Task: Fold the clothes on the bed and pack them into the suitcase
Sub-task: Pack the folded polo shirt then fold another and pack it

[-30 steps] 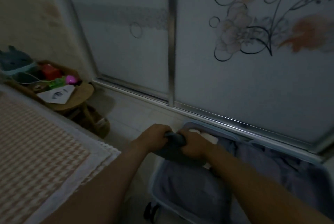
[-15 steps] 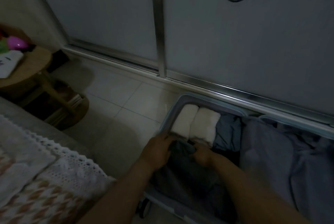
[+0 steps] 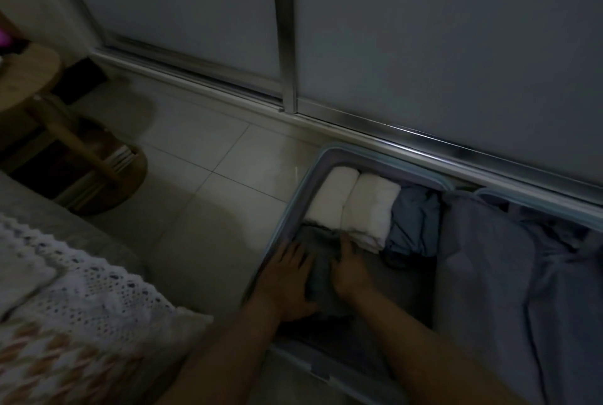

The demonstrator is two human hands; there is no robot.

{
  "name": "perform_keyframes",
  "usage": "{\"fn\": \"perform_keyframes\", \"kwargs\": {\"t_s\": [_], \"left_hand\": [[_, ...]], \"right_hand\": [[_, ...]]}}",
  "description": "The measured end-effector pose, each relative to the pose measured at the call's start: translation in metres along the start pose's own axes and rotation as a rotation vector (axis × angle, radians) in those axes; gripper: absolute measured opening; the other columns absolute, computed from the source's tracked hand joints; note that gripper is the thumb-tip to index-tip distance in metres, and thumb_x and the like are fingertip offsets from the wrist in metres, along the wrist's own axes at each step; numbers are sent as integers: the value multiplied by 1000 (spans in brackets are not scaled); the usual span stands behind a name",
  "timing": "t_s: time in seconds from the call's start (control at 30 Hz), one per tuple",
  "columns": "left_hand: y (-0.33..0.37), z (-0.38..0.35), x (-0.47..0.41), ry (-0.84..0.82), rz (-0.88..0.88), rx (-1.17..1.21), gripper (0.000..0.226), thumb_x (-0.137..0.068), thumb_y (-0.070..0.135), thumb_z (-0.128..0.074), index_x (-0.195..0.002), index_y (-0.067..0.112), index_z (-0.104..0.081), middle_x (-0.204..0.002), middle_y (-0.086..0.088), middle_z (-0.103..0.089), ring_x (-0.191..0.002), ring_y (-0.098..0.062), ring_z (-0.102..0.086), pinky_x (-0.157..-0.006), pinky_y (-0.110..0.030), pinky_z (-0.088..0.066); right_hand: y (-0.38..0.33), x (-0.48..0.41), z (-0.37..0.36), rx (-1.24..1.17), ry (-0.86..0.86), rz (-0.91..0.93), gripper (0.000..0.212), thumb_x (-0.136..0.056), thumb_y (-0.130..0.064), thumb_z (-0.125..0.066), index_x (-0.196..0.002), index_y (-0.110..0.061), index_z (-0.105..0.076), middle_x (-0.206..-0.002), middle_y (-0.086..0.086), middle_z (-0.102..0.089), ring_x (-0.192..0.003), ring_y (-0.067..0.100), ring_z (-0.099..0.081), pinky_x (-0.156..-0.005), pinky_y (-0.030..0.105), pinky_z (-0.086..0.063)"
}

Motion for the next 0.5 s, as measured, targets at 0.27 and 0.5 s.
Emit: {"fn": "perform_keyframes", "kwargs": {"t_s": [0.27, 0.5], "left_hand": [[2, 4, 13, -2, -94, -59, 95, -69, 37, -72, -149, 6, -30, -154, -21, -27, -142, -38, -27, -118, -46, 2], [19, 12, 7, -55, -74, 238, 105, -76, 65, -38, -152, 10, 10, -155, -6, 22, -141, -17, 26, -109, -23, 22]], "right_hand": [[-12, -2, -16, 45, 112, 41, 53, -99, -14, -49, -147, -4, -30, -141, 19, -43, -126, 32, -45, -105, 28, -36], [-23, -1, -41, 419, -2, 592, 43, -97, -19, -42, -130, 6, -53, -134, 27, -53, -122, 43, -54, -105, 53, -36]]}}
Point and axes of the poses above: each hand's wrist, its own x-axis away from the middle knuckle, its own z-axis out of the back of the hand, y = z × x, the point moved 8 cm from there along -x, towards the middle knuckle
